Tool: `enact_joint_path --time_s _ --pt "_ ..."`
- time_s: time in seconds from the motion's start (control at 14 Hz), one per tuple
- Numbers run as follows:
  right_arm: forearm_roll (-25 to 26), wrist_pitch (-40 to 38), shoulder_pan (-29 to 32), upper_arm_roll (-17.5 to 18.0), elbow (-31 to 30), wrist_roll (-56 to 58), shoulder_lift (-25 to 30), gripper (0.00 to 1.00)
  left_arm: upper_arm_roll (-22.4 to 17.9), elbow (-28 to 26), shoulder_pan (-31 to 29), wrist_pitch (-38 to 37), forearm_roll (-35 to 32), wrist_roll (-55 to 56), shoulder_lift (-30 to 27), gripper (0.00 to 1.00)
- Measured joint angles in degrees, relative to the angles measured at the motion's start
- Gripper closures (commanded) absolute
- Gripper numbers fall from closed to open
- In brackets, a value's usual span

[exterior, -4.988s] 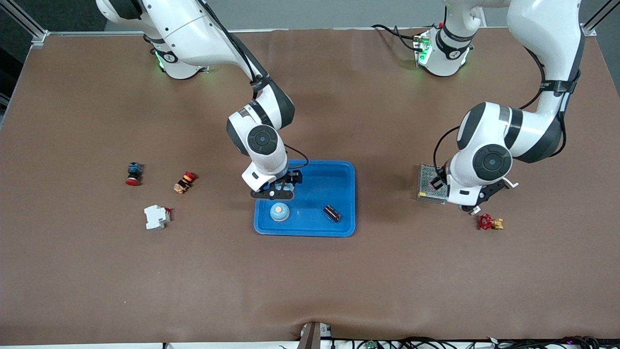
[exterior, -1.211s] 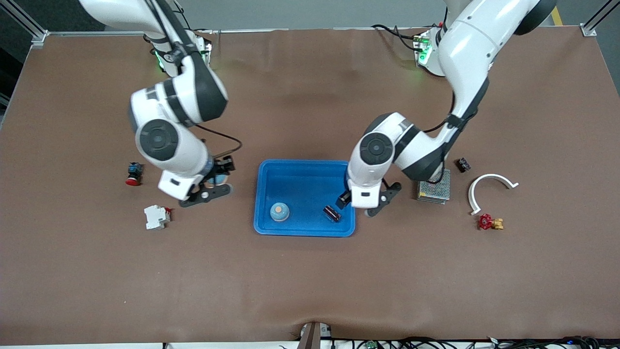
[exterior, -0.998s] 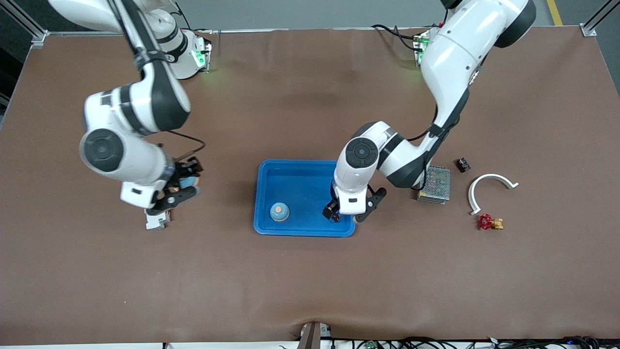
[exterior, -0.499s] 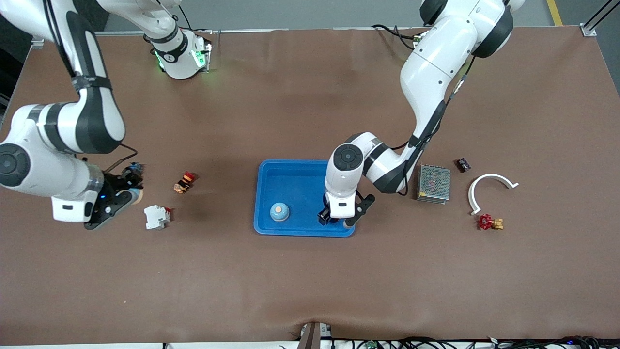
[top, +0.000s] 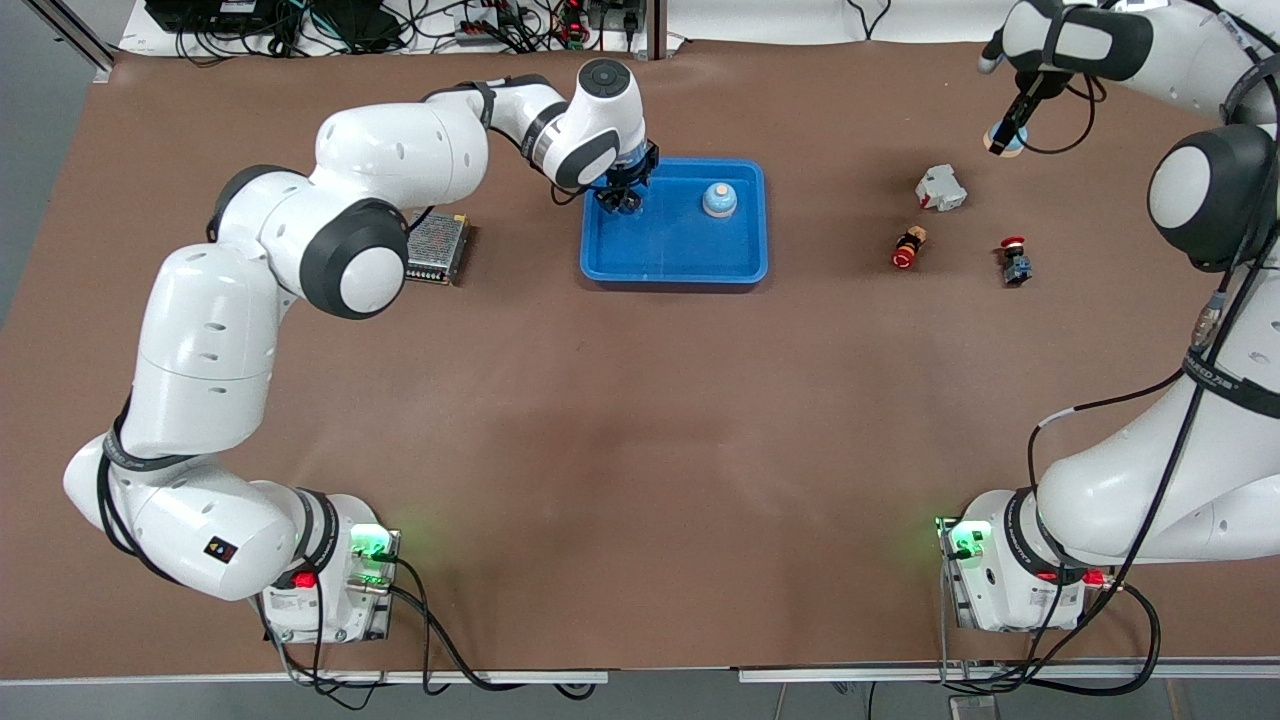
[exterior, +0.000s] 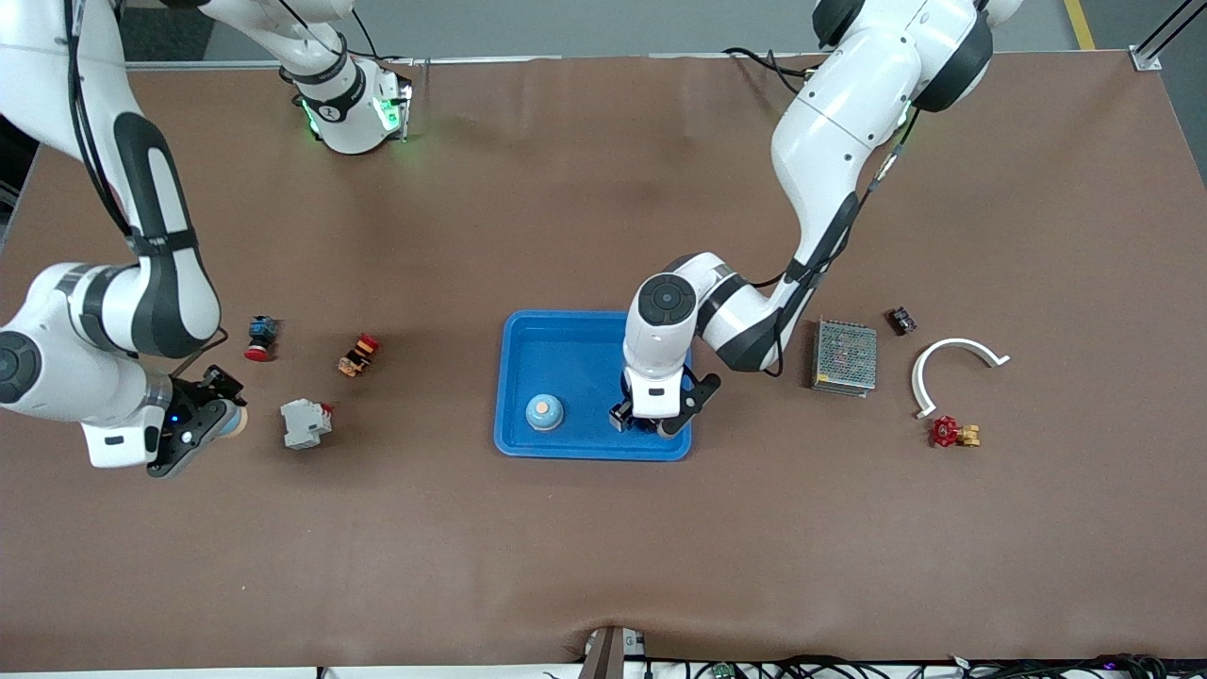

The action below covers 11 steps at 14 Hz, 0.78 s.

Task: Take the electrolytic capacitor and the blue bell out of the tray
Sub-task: 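Grasp the second capacitor with the left gripper while the right gripper carries the bell, then lower the capacitor with the left gripper while the right gripper releases the bell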

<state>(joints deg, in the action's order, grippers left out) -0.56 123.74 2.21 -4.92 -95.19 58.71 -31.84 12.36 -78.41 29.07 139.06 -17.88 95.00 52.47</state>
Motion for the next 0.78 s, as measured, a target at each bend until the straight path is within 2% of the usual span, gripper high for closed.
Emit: enact_joint_path --time_s 0.07,0.21,0.36,0.5,0.78 --pt "0.00 1.43 0.60 0.00 0.00 0.62 -1.39 0.61 -0.05 -0.01 0.00 -0.29 0.00 -0.04 0.09 0.31" --pt "0.00 4.36 1.31 0.01 0.00 1.86 -3.54 0.61 -0.09 -0.03 0.00 -0.71 -0.01 -0.17 0.20 0.44" --pt "0.00 6.41 1.78 0.01 0.01 2.86 -4.96 0.61 -0.10 -0.03 0.00 -0.83 -0.01 -0.17 0.21 0.68" --pt "-0.01 7.34 1.90 0.01 0.02 3.14 -5.56 0.61 -0.10 -0.03 0.01 -1.04 -0.01 -0.22 0.21 1.00" --pt "-0.02 9.71 1.90 0.14 0.01 3.21 -6.80 0.61 -0.10 0.61 0.04 -4.72 -0.01 -0.24 -0.01 1.00"
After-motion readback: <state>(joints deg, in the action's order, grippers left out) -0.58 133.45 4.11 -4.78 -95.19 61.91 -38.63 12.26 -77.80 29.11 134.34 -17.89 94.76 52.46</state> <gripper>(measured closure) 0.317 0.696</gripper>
